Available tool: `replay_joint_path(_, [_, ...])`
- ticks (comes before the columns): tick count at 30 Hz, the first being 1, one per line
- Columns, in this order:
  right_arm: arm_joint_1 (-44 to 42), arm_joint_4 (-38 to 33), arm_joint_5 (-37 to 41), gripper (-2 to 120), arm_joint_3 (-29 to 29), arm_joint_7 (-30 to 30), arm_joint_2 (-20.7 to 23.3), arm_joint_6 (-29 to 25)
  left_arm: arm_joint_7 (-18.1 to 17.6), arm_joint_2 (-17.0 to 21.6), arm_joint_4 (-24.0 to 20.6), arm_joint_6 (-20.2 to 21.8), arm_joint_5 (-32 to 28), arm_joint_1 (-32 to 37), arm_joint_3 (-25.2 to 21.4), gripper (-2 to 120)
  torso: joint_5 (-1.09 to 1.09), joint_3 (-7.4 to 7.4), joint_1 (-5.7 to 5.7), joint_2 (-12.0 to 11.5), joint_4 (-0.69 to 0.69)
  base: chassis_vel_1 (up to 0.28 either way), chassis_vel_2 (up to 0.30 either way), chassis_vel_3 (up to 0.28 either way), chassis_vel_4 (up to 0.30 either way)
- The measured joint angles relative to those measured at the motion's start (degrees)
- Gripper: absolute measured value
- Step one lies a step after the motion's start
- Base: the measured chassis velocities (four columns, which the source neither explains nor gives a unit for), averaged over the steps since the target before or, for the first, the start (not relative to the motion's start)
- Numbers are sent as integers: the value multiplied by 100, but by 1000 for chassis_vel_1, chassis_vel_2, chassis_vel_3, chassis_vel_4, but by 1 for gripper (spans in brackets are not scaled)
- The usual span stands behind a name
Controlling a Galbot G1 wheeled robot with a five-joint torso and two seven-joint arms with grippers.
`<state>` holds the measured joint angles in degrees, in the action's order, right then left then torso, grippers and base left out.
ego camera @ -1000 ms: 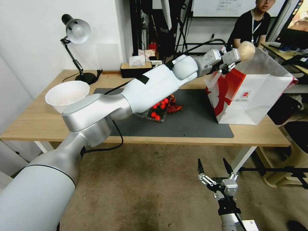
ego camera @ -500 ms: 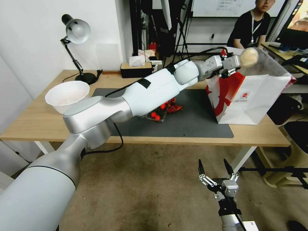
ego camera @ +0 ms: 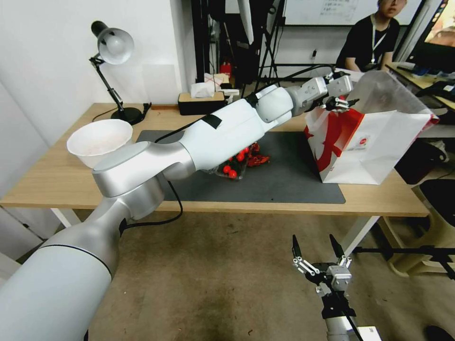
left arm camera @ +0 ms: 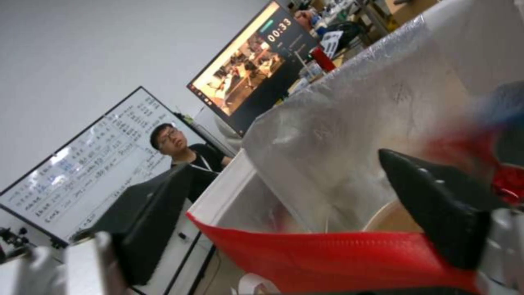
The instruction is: Pick up the trash from the table and place it into the takeout bag.
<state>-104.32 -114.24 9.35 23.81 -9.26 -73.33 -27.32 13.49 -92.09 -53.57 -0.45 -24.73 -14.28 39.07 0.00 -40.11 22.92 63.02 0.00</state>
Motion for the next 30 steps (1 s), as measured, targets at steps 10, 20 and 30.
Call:
replay_joint_path(10, [5, 36, -10, 100, -16, 7, 0, 3, -636, 70, -363, 531, -1278, 111, -487, 100, 0, 0, 0, 0, -1, 0, 0, 0, 0])
replay_joint_path(20, [-8, 33, -10, 100, -17, 8, 17, 3, -1971, 960, -1792, 1643, -3060, 886, -1066, 100, -1, 0, 0, 0, 1, 0, 0, 0, 0])
replay_joint_path(30, [-9, -58, 0, 100, -11, 9, 37, 25, -2674, 1985, -3126, 1538, -3048, 2004, -1878, 100, -2, 0, 0, 0, 0, 0, 0, 0, 0])
